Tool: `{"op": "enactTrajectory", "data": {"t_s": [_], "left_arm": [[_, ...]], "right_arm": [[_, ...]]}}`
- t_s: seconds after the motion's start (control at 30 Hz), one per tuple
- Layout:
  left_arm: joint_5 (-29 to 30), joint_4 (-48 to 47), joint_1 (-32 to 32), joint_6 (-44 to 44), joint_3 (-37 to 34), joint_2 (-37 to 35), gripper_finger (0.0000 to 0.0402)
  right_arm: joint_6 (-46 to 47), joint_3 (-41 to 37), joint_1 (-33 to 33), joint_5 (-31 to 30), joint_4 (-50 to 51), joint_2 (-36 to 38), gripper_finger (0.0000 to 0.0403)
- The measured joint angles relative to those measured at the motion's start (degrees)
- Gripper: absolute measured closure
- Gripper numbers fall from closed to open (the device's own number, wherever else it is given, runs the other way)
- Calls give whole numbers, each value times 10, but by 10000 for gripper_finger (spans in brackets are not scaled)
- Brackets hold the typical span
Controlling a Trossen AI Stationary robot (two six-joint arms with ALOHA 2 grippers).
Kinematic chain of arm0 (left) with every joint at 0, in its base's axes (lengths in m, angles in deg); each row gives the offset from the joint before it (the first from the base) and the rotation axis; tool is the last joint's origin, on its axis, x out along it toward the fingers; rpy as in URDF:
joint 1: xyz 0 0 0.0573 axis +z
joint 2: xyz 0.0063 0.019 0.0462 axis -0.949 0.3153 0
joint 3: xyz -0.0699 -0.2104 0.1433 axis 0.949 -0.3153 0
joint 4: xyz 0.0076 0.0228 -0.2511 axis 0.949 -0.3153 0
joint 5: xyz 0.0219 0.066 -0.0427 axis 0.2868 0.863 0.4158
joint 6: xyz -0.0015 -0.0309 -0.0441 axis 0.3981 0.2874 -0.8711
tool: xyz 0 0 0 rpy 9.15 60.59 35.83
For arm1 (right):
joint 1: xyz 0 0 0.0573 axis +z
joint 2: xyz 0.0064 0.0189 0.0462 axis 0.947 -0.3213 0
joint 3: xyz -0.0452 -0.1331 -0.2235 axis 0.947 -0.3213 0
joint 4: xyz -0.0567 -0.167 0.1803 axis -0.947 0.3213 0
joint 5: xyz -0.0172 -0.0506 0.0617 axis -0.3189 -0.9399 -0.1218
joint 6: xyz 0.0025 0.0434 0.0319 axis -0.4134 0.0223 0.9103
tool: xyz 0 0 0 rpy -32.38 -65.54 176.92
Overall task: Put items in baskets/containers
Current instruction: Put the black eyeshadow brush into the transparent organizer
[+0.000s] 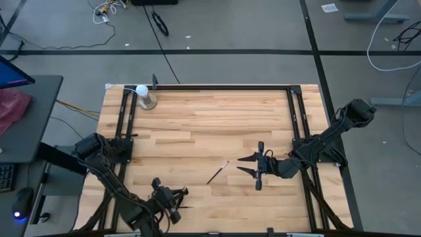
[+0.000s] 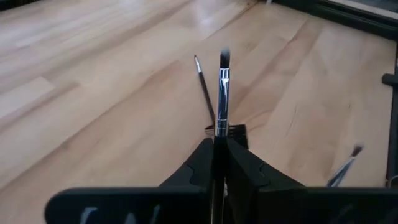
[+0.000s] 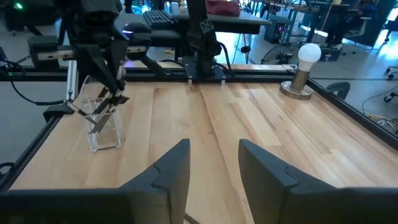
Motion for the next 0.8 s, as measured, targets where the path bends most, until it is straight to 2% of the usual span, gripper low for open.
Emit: {"op": "enactTrajectory", "data": {"t_s": [0.47,0.8], "left_arm": [[-6,5,2,-16,-8,0,367],[-40,5,17,-14,-8,0,285]], "right_arm": [[1,0,0,6,-1,0,266],[0,0,0,10,-1,0,266]]}}
